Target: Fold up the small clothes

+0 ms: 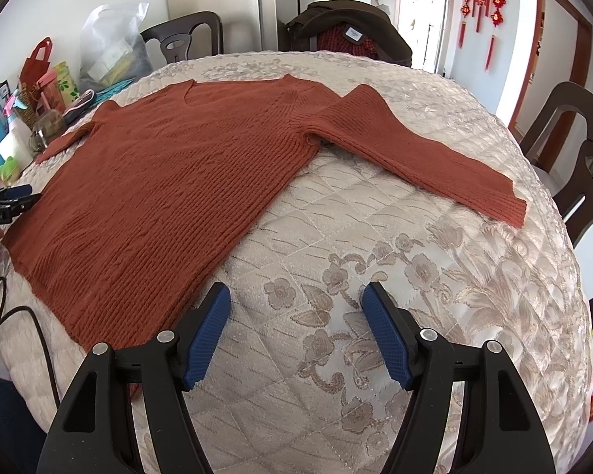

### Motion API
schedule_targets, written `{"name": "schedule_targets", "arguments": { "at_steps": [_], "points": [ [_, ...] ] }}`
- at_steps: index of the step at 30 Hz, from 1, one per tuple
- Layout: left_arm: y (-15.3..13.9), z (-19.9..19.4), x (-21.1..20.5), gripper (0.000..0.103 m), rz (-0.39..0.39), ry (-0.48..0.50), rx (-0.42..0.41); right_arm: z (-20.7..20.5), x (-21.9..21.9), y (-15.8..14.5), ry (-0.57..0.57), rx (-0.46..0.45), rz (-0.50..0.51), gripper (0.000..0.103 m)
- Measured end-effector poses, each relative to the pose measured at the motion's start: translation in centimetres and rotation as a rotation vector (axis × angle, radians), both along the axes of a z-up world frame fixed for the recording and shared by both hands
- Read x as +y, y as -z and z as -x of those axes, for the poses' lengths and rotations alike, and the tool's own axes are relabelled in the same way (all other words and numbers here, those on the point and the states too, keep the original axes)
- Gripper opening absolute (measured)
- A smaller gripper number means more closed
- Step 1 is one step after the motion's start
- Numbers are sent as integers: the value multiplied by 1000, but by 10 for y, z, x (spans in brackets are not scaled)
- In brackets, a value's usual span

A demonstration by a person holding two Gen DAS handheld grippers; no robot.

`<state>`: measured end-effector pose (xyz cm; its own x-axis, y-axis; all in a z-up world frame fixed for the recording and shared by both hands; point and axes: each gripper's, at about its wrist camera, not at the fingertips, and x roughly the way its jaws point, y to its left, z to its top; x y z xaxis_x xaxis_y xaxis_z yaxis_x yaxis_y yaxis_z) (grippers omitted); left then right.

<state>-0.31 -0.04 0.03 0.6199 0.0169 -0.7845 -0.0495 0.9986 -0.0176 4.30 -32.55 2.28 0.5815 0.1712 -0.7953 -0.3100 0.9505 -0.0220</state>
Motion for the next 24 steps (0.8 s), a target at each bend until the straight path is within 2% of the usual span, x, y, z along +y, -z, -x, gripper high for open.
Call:
{"name": "schedule_targets", "arguments": {
  "at_steps": [24],
  "points": [
    [-1,-8,4,100,12,-14,24,-10,3,-7,46,58,-11,70]
  ]
}}
